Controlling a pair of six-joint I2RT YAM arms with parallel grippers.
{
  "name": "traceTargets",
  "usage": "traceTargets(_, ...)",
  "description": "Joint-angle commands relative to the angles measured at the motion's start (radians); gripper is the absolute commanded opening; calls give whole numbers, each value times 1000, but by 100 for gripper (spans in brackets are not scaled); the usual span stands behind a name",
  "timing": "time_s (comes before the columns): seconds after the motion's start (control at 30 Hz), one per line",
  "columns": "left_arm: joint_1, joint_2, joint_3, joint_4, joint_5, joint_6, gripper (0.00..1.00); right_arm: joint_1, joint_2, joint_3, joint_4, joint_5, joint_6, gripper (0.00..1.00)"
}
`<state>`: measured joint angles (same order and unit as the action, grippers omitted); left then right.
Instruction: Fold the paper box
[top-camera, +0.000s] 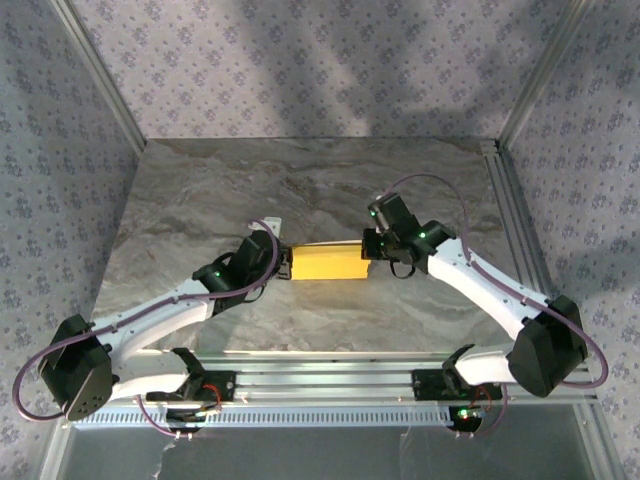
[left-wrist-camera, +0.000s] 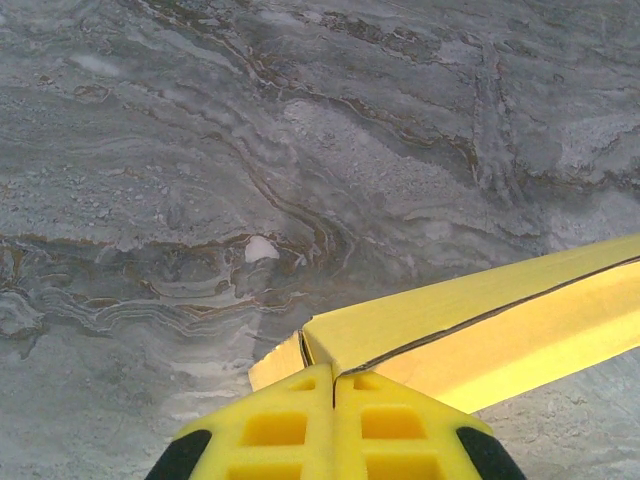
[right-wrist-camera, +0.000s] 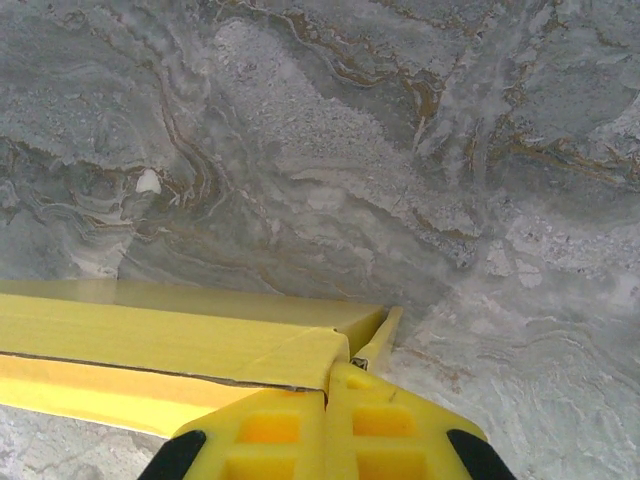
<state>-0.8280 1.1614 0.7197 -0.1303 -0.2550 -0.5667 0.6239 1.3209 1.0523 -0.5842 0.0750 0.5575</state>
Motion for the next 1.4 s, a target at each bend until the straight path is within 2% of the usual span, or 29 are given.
traceTargets(0.0, -14, 30, -2, -86, 44, -10, 0, 5, -19, -27, 26, -22, 2, 0)
traceTargets(0.4, -21, 35, -31, -54, 11, 0, 0, 19, -64, -145, 120, 12, -127, 0)
traceTargets(0.7, -62, 36, -84, 20, -73, 20, 0, 74, -146, -311, 316, 66, -216, 0)
traceTargets(0.97, -86, 23, -128, 69, -143, 27, 0, 120, -170, -399, 406, 138, -219, 0)
traceTargets(1.23, -90, 6, -176, 112, -176, 22, 0, 157, -174, -417, 431, 149, -217, 0)
traceTargets(1.3, -89, 6, -176, 112, -182, 23, 0, 168, -186, -400, 406, 147, -215, 16)
traceTargets(1.37, -89, 7, -177, 113, -186, 25, 0, 174, -207, -384, 378, 149, -203, 26)
